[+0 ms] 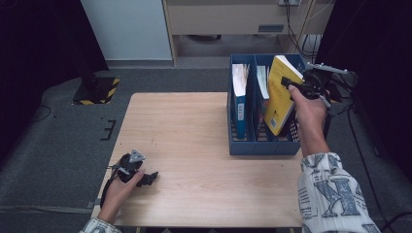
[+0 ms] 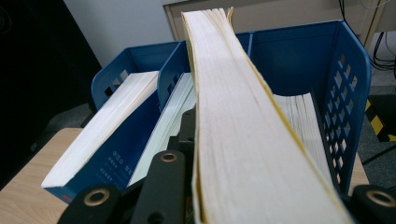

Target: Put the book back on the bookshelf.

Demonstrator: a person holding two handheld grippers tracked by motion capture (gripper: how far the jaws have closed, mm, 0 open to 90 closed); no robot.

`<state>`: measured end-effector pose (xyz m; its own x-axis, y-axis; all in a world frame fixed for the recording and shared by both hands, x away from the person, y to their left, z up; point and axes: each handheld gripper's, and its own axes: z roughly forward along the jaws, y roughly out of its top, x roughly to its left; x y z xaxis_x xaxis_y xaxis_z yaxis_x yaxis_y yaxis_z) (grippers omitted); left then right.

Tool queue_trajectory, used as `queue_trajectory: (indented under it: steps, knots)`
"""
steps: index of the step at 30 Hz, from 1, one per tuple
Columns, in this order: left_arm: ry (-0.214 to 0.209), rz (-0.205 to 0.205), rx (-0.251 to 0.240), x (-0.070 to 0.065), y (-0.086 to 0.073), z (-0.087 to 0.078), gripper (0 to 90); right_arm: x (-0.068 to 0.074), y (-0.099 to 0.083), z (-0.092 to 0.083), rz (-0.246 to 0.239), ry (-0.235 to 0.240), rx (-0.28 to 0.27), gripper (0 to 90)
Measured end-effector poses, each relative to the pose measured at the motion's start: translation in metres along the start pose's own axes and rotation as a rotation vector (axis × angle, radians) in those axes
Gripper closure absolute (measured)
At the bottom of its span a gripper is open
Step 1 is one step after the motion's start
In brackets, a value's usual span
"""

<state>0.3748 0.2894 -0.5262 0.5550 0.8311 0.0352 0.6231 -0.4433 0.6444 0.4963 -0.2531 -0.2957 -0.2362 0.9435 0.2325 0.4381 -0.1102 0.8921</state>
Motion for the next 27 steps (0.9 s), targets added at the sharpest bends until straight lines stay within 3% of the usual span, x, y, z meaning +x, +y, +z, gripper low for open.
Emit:
queue_trajectory:
  steps: [11,27]
  knots:
    - [-0.001,-0.001,-0.002,0.000,0.000,0.000,5.0,0.008,0.002,0.010,-0.020,-0.034,0.001,75.0]
    - [-0.003,-0.005,-0.004,0.000,0.000,0.000,5.0,0.006,-0.003,0.023,-0.006,-0.037,0.023,74.9]
